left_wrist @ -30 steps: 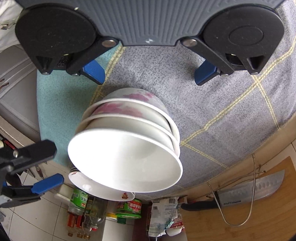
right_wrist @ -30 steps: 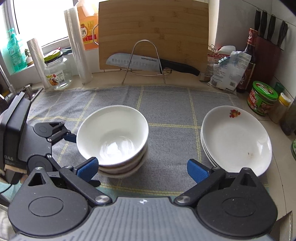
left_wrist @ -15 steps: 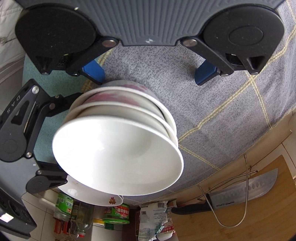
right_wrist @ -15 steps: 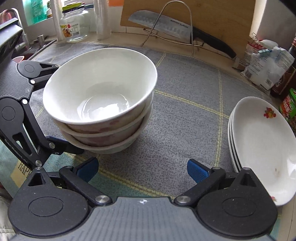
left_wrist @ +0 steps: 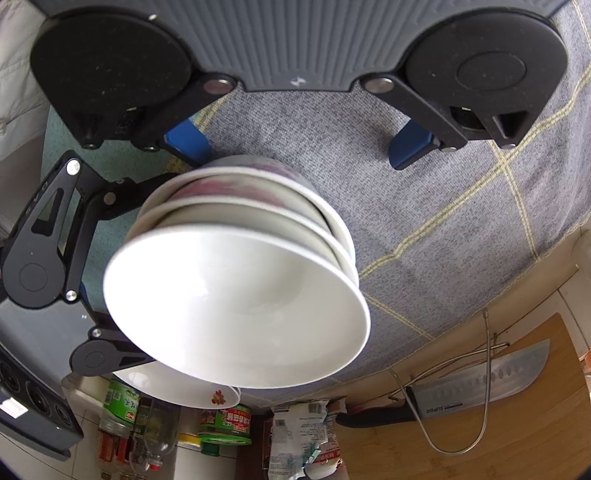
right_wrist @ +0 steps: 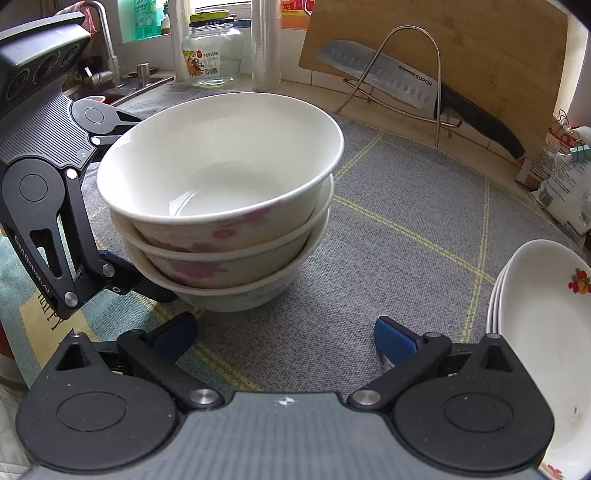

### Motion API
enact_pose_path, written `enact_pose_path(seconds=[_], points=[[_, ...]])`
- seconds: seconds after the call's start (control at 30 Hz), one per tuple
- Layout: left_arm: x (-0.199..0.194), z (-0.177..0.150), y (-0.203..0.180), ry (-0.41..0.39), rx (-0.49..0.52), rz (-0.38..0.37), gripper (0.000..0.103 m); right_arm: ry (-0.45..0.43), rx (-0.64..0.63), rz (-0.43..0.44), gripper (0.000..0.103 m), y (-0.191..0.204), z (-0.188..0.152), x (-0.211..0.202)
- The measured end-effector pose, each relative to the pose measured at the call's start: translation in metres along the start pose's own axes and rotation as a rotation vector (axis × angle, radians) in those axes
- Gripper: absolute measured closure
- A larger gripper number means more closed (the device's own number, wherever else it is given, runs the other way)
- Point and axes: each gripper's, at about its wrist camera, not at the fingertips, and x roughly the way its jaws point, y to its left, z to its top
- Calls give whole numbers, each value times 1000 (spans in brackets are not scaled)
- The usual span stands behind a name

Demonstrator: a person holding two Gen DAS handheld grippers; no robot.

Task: Organize plates and bowls
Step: 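Grasp the three-bowl stack from opposite sides with both grippers, then lift the bowl stack with both grippers and carry it toward the plate stack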

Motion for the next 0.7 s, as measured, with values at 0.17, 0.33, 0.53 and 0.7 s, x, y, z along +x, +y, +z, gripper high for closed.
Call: enact_pose_path(seconds=[0.17, 0.33, 0.53, 0.7], points=[[2, 3, 5, -16, 93, -70, 0, 12, 18, -15, 0, 1, -4, -3], [6, 6, 11, -31, 198, -151, 0, 44, 9, -8, 0, 0, 3, 0], [13, 12, 17, -46, 307, -241, 0, 99, -27, 9, 0, 0, 18, 7], [16, 13, 19, -54, 341, -271, 0, 117, -74, 38, 0, 0, 25, 12]])
